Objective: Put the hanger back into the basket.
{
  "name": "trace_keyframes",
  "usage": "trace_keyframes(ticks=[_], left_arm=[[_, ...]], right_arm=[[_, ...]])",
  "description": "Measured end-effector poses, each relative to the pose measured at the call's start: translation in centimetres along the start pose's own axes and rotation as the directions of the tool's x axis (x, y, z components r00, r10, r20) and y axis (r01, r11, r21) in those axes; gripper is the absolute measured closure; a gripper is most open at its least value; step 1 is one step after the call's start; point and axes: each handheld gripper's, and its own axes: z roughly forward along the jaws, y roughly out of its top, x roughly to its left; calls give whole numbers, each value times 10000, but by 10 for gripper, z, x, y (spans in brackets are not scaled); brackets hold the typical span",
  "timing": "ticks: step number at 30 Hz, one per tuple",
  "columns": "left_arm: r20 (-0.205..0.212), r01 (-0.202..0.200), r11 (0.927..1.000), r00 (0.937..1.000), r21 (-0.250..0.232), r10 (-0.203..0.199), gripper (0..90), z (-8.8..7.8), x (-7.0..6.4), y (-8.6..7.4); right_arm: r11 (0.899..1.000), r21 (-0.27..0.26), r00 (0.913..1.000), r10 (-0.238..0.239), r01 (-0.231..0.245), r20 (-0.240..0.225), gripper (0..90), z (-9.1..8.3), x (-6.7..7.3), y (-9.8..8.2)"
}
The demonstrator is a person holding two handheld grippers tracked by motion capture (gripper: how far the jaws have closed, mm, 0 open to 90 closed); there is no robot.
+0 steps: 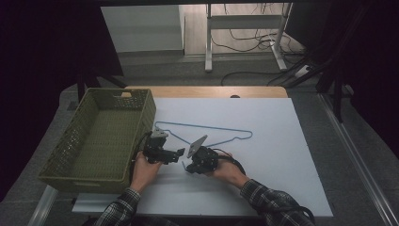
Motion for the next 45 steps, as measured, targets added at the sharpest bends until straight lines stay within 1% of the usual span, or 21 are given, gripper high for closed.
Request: trace_keyframes(ticks=[2, 5, 6, 7, 10, 11, 12, 14, 17, 18, 19, 21, 22, 25, 29, 30, 32, 34, 36, 42, 45], left_arm=[[-20, 146, 9999, 9999, -38, -146, 31, -1, -1, 0], [-87, 744, 9972, 9972, 104, -743, 27, -6, -3, 0], [-18, 1089, 9940, 9941, 56, -1088, 24, -9, -5, 1], [274, 1293, 9916, 9913, -42, -1291, 21, -15, -7, 0], [596, 1403, 9900, 9884, -108, -1394, 22, -34, -19, -4], [596, 1403, 9900, 9884, -108, -1394, 43, -34, -19, -4], [238, 720, 9974, 9971, -60, -718, 87, -46, -32, -8], [-304, 152, 9999, 9994, 62, -150, 166, -56, -41, -15], [-158, 237, 9994, 9996, 245, -233, 315, -62, -44, -25], [21, 288, 9977, 9996, 618, -290, 356, -62, -47, -34], [21, 288, 9977, 9996, 618, -290, 395, -62, -47, -34], [120, 428, 9920, 9989, 1186, -446, 423, -58, -50, -45], [127, 317, 9865, 9993, 1607, -342, 500, -53, -51, -50], [221, 219, 9844, 9994, 1743, -261, 633, -48, -51, -51], [562, 68, 9882, 9983, 1527, -156, 812, -37, -52, -49], [429, -258, 9890, 9989, 1458, 197, 850, -28, -56, -46], [363, -448, 9889, 9985, 1418, 401, 881, -23, -57, -43], [76, -771, 9900, 9970, 1182, 767, 895, -16, -61, -38], [9, -790, 9910, 9968, 1084, 793, 896, -9, -59, -36], [99, -893, 9930, 9960, 770, 888, 895, 1, -58, -39], [104, -1305, 9897, 9914, 583, 1302, 888, 5, -62, -38]], right_arm=[[9998, 30, 9998, -172, 171, 91, 858, 0, 2, 1], [9995, -65, 9995, -300, 301, 98, 860, -3, 2, 4], [9994, -135, 9995, -309, 310, 91, 860, -5, 2, 5], [9994, -199, 9996, -291, 292, 73, 860, -8, 2, 6], [9987, -432, 9997, -261, 260, -11, 860, -14, 1, 8], [9987, -432, 9997, -261, 260, -11, 860, -14, 1, 8], [9981, -500, 9994, -350, 348, -20, 861, -15, 0, 9], [9980, -497, 9993, -381, 378, -49, 861, -16, 0, 10], [9980, -516, 9993, -373, 369, -59, 861, -17, 1, 11], [9978, -531, 9992, -402, 398, -65, 861, -18, 1, 12], [9977, -544, 9992, -402, 398, -58, 861, -19, 1, 13], [9975, -568, 9991, -430, 426, -62, 861, -20, 1, 13], [9973, -609, 9991, -427, 422, -76, 861, -22, 1, 14], [9969, -652, 9990, -451, 444, -82, 861, -23, 0, 15], [9965, -683, 9988, -484, 479, -61, 862, -26, 0, 18], [9962, -708, 9986, -519, 510, -107, 861, -27, -1, 20], [9965, -692, 9988, -476, 467, -116, 861, -27, -1, 20], [9963, -698, 9987, -509, 500, -103, 861, -28, 0, 22], [9962, -715, 9987, -504, 499, -56, 861, -30, 0, 23], [9955, -823, 9988, -480, 468, -122, 861, -32, -1, 24], [9951, -871, 9987, -492, 477, -150, 861, -32, -1, 25]])
